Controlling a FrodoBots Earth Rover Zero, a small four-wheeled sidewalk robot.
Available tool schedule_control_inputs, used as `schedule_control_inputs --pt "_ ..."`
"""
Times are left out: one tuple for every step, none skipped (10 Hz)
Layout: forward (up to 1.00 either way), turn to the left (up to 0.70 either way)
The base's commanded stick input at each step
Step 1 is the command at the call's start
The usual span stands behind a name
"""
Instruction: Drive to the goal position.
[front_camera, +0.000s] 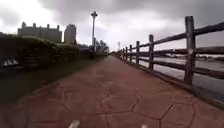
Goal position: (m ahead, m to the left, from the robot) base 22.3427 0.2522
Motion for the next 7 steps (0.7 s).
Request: schedule_control_inputs --pt "0.7 0.0" --pt "0.7 0.0" --pt "0.7 0.0" --pt "0.7 0.0" --pt "0.7 0.0" --pt "0.7 0.0" --pt "0.7 0.0"
